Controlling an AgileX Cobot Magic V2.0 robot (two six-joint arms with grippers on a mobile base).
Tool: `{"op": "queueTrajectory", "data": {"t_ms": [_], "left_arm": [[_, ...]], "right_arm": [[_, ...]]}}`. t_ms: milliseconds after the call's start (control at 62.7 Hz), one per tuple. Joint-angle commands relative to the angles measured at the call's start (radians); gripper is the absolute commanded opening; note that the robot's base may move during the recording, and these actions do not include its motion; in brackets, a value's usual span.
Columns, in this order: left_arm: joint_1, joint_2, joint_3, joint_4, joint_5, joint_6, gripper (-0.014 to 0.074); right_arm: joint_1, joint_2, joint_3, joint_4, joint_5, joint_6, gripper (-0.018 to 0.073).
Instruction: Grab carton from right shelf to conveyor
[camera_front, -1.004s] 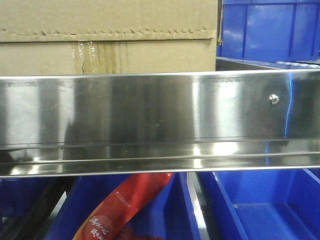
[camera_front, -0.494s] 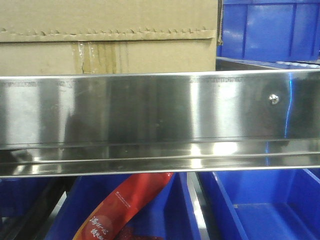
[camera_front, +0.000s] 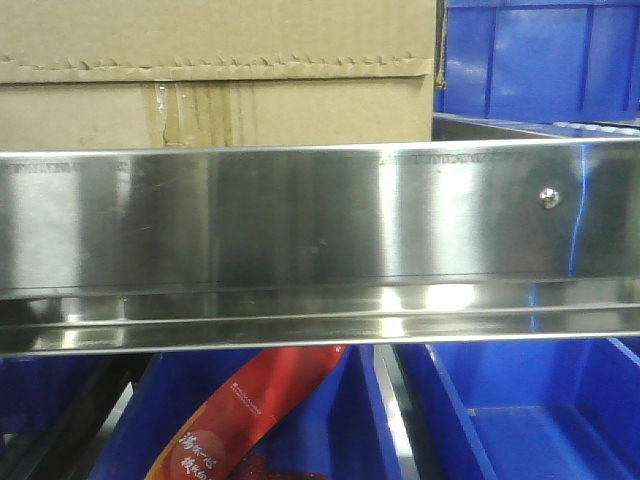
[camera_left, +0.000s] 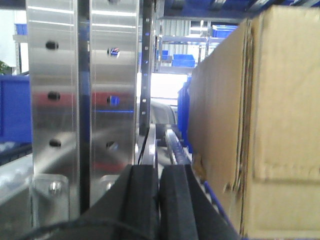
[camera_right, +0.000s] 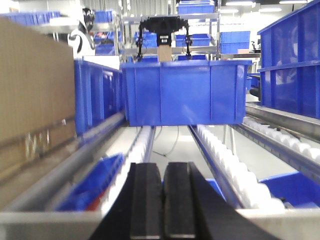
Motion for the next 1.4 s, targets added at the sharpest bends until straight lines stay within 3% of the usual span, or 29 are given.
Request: {"op": "queueTrajectory", "data": {"t_ms": [0,112,207,303,367,430,494,669,797,956,1068,1164,1387], "left_arm": [[0.001,-0.004,-0.098,0.007,0.041,0.005,0.006],[0.001,0.009,-0.261,0.034,0.205,0.005,0.0169],[0.001,0.069,-0.39,0.034,0.339,0.005,0.0275],[0.001,0.138,-0.496,0.022,0.374,0.005,0.0375],[0.001,0.183,-0.548,0.022,0.372,0.005,0.0433],[0.001,0.236,-0.589,0.022,0.384,0.005,0.0468],[-0.014,0.296,-0.646,0.022,0.451,0.005,0.0479],[-0.167,0.459,-0.823,0.022,0.624,0.021,0.0477],[-0.281,0.591,-0.982,0.022,0.734,0.021,0.0477],[-0.371,0.786,-1.174,0.022,0.878,0.021,0.0477],[-0.38,0.931,-1.326,0.022,0.963,0.006,0.0477],[-0.38,1.058,-1.452,0.042,1.032,-0.053,0.0477],[-0.366,1.301,-1.741,0.161,1.268,-0.165,0.0477]], "right_arm": [[-0.002,-0.003,-0.108,0.01,0.073,-0.008,-0.0062],[-0.002,0.005,-0.275,0.01,0.21,-0.008,0.0064],[-0.002,0.056,-0.376,0.01,0.249,-0.008,0.0283],[-0.002,0.117,-0.451,-0.002,0.255,-0.01,0.0475],[-0.002,0.156,-0.484,-0.091,0.273,-0.01,0.0572],[-0.002,0.195,-0.499,-0.161,0.258,-0.01,0.0561],[-0.002,0.23,-0.521,-0.17,0.247,-0.01,0.0548],[0.012,0.351,-0.645,-0.055,0.306,-0.01,0.0527],[0.086,0.461,-0.76,-0.006,0.39,-0.01,0.0527],[0.214,0.649,-0.958,0.01,0.507,-0.01,0.0527],[0.31,0.813,-1.139,0.01,0.642,-0.01,0.0527],[0.356,0.968,-1.333,0.01,0.812,0.0,0.0527],[0.367,1.341,-1.808,-0.005,1.17,0.04,0.0527]]}}
